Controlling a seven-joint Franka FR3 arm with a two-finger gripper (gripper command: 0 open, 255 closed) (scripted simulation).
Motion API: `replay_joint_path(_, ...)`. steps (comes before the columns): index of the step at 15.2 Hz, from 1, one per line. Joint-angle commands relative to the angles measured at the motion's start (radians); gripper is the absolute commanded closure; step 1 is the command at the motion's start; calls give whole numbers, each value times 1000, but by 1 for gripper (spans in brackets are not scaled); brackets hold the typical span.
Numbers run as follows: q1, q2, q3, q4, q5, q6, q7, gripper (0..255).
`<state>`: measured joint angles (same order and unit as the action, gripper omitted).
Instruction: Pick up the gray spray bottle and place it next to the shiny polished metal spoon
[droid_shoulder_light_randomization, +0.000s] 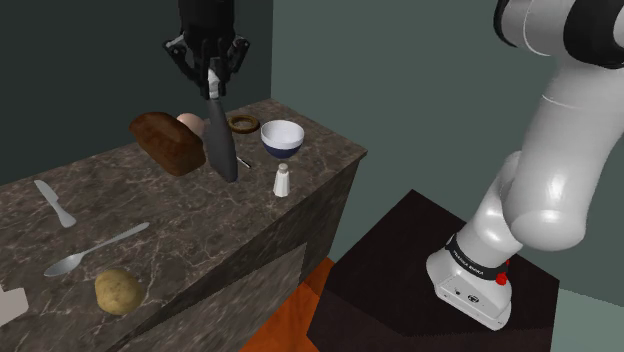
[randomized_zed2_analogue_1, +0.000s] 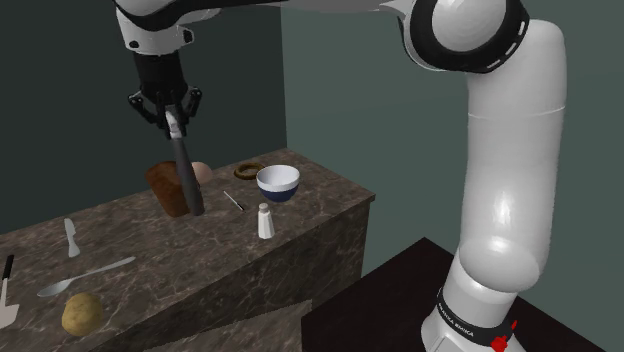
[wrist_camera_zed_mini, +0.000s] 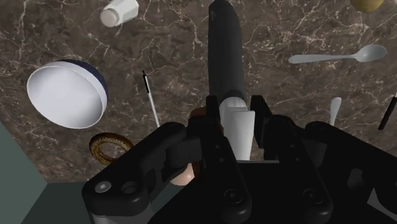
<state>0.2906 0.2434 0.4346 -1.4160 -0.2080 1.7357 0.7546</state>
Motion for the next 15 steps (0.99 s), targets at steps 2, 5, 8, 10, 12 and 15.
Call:
replay_joint_path(2,57,83,13,70,-44,-2,66,255)
replay_joint_path(5,121,178,17,163,-90,-14,121,255)
replay_joint_path(8,194,285,13,284,-134,-40,167,255)
replay_joint_path(10,249,367,6,388,-162,-66,190,255)
replay_joint_path(12,312,463,-6,522,-189,-106,204,255)
replay_joint_path(15,368,554,-21,647,-209,-137,210,255)
